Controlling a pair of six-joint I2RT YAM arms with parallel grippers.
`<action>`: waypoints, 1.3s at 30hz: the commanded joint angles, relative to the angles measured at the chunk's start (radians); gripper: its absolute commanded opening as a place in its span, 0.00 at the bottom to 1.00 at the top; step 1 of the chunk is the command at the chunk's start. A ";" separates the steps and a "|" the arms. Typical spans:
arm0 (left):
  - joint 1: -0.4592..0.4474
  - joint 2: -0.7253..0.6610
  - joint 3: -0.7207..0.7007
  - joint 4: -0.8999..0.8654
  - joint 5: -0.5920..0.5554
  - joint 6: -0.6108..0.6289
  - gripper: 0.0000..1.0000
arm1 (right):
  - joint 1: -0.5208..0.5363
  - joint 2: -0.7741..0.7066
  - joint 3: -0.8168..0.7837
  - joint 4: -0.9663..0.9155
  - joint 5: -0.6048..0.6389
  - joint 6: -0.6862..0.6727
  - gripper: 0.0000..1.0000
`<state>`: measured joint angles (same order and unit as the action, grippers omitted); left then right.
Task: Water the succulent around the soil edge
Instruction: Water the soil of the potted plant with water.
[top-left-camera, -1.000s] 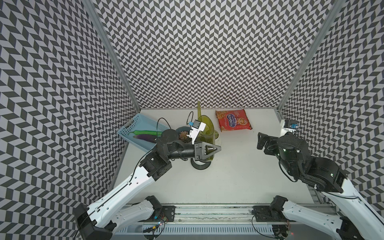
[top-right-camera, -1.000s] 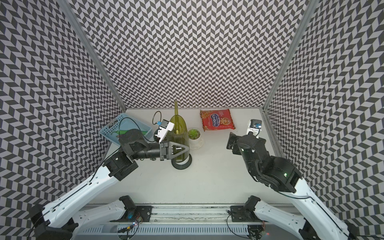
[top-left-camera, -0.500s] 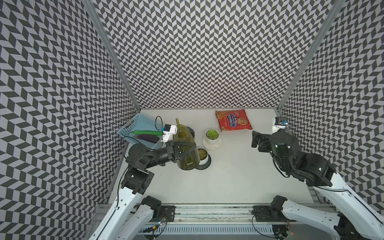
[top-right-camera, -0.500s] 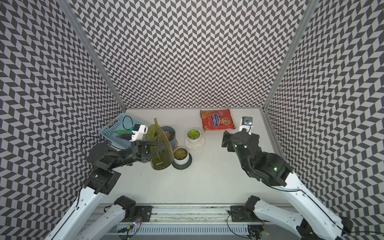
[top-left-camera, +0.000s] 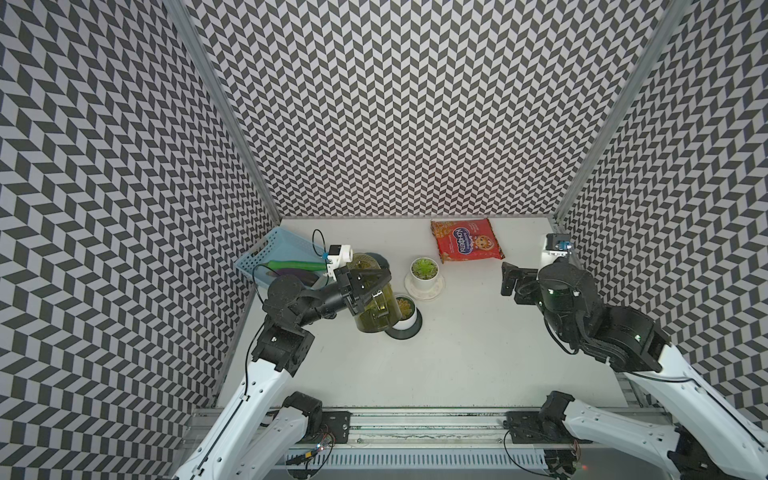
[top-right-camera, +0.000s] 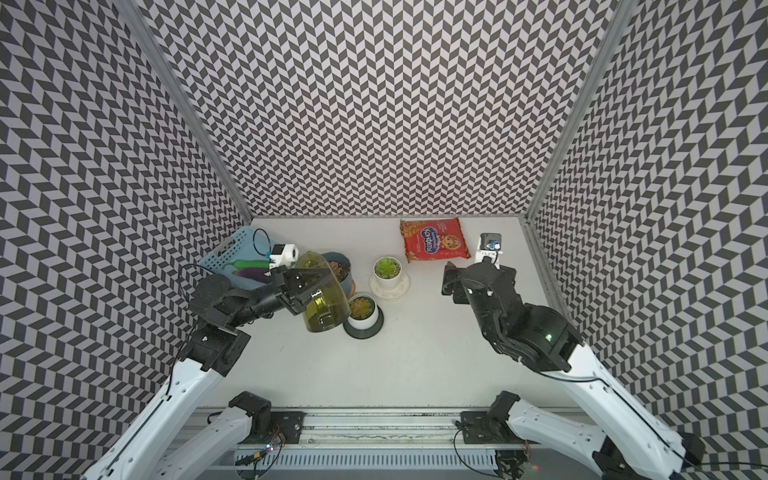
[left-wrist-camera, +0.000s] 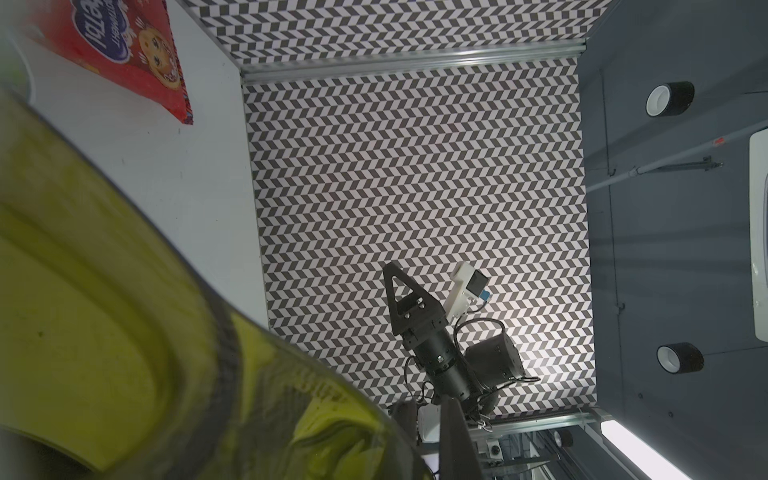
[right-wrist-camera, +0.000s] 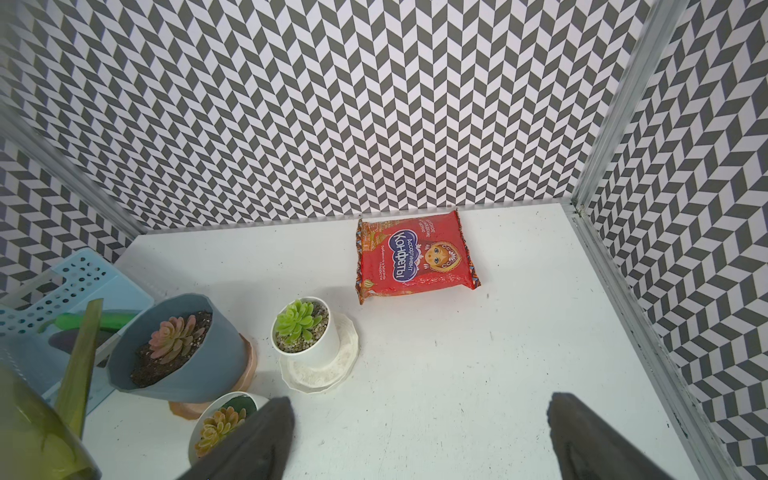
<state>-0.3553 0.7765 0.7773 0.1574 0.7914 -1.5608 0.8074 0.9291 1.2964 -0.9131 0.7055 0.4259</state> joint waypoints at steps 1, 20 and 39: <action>-0.042 -0.032 0.028 0.010 -0.122 0.104 0.00 | -0.001 0.020 0.056 0.015 0.008 -0.018 1.00; -0.379 -0.028 -0.121 0.173 -0.573 0.130 0.00 | -0.001 0.055 0.246 -0.083 0.117 -0.050 1.00; -0.394 -0.012 -0.185 0.353 -0.604 -0.037 0.00 | -0.001 0.030 0.216 -0.082 0.109 -0.026 1.00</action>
<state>-0.7460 0.7860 0.5884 0.3954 0.2039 -1.5707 0.8074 0.9741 1.5192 -1.0115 0.8040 0.3866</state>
